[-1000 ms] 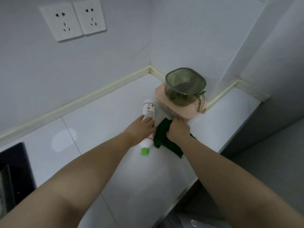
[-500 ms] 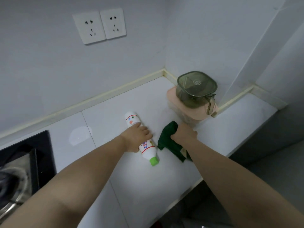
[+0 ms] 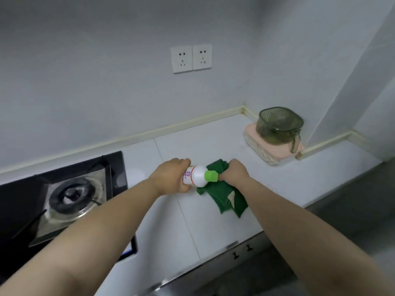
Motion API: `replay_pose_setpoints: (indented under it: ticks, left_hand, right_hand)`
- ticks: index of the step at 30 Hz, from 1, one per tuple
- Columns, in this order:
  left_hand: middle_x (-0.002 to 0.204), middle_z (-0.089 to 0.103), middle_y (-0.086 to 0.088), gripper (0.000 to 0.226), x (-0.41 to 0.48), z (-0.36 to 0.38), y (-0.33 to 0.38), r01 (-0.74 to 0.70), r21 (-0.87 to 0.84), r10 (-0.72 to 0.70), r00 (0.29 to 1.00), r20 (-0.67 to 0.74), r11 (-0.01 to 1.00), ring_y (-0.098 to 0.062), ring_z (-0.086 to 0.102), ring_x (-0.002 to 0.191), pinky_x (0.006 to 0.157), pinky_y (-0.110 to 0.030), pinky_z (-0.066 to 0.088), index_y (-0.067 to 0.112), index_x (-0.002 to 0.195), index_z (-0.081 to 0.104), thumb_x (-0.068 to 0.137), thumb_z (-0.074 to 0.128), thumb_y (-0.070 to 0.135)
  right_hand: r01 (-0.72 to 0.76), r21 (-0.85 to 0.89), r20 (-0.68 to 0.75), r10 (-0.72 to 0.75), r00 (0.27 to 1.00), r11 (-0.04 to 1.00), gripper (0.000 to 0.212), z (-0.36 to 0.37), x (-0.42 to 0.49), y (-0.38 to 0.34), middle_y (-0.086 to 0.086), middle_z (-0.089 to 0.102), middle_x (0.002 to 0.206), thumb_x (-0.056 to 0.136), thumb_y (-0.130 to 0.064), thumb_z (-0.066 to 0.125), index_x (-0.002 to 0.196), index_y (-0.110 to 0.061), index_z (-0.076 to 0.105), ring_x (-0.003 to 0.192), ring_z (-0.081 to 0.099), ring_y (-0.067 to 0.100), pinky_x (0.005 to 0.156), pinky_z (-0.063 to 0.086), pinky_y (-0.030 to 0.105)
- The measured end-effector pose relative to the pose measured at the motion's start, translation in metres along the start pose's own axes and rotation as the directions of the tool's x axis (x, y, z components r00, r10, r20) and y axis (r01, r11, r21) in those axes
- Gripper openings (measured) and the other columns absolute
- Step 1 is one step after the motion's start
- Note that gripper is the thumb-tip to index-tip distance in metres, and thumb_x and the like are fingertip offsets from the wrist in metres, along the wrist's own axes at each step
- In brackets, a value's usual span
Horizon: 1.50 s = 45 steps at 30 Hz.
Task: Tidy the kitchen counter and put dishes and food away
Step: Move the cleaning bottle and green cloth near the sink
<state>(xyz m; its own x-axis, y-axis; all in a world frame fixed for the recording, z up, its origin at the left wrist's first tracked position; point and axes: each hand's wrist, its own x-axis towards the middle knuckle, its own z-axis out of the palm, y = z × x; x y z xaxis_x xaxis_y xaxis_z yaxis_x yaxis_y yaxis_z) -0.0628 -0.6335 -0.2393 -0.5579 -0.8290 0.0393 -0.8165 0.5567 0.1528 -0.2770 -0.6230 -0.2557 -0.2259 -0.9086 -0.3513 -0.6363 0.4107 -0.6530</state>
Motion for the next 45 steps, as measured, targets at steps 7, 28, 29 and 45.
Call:
replay_pose_setpoints:
  ticks: [7,28,29,45]
  left_hand:
    - [0.099,0.063,0.002,0.05,-0.127,-0.033,0.004,0.181,-0.248,-0.22,0.965,-0.141,0.952,-0.021,0.057,0.089,0.072,-0.031,0.047,0.021,0.114,0.053,0.071,0.072,0.037]
    - [0.101,0.066,0.011,0.045,-0.476,-0.085,-0.06,0.514,-0.726,-0.853,0.485,-0.193,0.457,-0.01,0.062,0.093,0.085,-0.034,0.051,0.026,0.115,0.055,0.078,0.069,0.049]
    - [0.102,0.066,0.01,0.046,-0.492,-0.086,-0.073,0.522,-0.739,-0.874,0.448,-0.187,0.426,-0.01,0.062,0.093,0.084,-0.032,0.051,0.026,0.115,0.055,0.078,0.069,0.048]
    - [0.103,0.067,0.004,0.039,-0.681,-0.129,-0.298,0.491,-0.866,-0.995,0.04,-0.09,0.097,-0.015,0.064,0.093,0.082,-0.032,0.051,0.026,0.107,0.058,0.08,0.065,0.054]
  right_hand:
    - [0.131,0.02,0.028,-0.131,0.991,0.991,0.031,0.042,-0.097,-0.046,0.005,0.062,0.087,0.069,-0.02,0.079,0.092,-0.011,0.062,0.085,0.062,0.024,0.071,0.044,0.027]
    - [0.188,0.389,0.447,-0.364,0.817,0.902,0.052,0.256,-0.323,-0.208,0.014,0.07,0.101,0.064,-0.026,0.087,0.105,-0.001,0.065,0.09,0.068,0.029,0.084,0.056,0.043]
    - [0.179,0.4,0.495,-0.377,0.783,0.899,0.052,0.273,-0.332,-0.223,0.016,0.07,0.101,0.065,-0.024,0.086,0.107,0.0,0.064,0.09,0.069,0.03,0.083,0.056,0.044]
    - [0.057,0.351,0.907,-0.355,0.228,0.935,0.026,0.534,-0.394,-0.445,0.019,0.067,0.105,0.085,0.006,0.06,0.111,0.002,0.062,0.085,0.068,0.027,0.077,0.057,0.036]
